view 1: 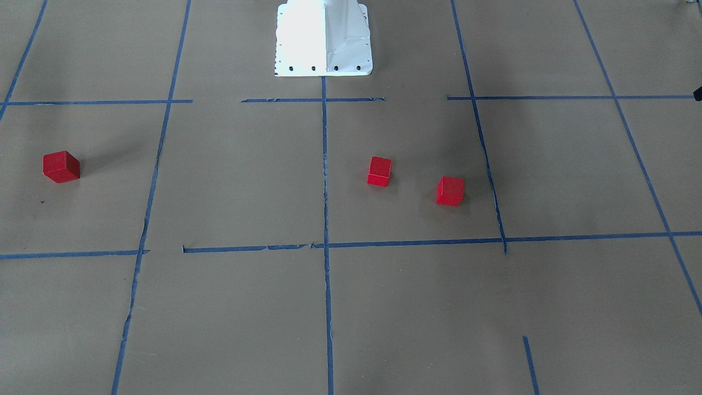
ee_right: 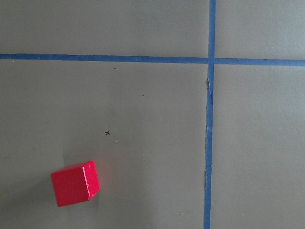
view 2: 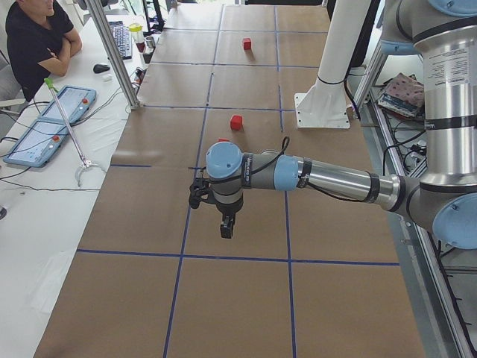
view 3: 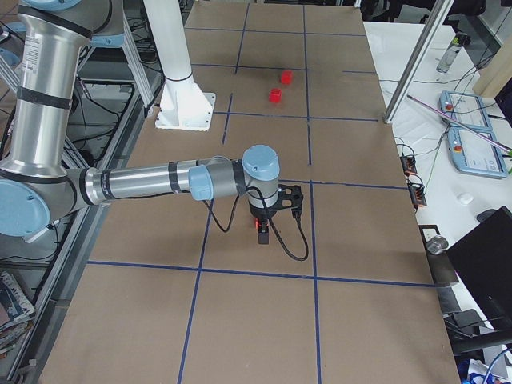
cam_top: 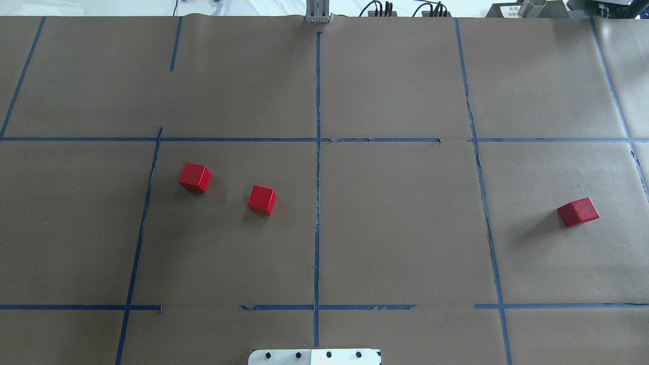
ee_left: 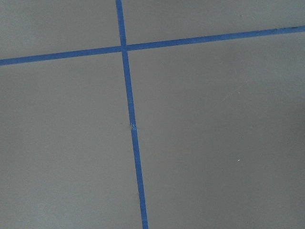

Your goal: Form red blocks into L shape at center

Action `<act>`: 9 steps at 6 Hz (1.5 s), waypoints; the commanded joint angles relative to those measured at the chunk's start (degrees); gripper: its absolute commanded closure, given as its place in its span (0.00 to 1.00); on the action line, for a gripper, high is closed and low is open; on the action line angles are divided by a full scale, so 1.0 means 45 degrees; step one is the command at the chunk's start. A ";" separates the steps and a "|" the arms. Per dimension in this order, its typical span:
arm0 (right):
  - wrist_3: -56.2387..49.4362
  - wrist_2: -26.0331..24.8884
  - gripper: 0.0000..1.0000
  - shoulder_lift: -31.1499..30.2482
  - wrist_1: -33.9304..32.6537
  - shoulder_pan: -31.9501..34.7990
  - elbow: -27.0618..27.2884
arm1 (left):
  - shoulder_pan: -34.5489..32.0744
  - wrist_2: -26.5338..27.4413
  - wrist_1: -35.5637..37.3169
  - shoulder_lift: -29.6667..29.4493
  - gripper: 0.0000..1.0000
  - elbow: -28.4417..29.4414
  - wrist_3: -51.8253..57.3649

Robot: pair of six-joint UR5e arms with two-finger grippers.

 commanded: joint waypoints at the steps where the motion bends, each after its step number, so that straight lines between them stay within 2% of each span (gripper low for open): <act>1: 0.0033 0.0309 0.00 -0.0057 0.0235 0.0000 -0.0042 | 0.0013 0.0098 -0.0154 -0.0053 0.00 0.0055 0.0105; 6: -0.0004 0.0973 0.00 -0.0057 0.0293 -0.0058 -0.0042 | 0.0032 0.0021 -0.0136 -0.0014 0.00 0.0036 0.0028; 8: 0.0111 0.0743 0.00 -0.0057 0.1073 -0.1358 -0.0081 | 0.0032 -0.0018 -0.0155 0.0064 0.00 0.0055 0.0028; 9: 0.0441 -0.0187 0.00 0.0001 0.1133 -0.2489 -0.0081 | 0.0032 -0.0018 -0.0175 0.0083 0.00 0.0016 0.0028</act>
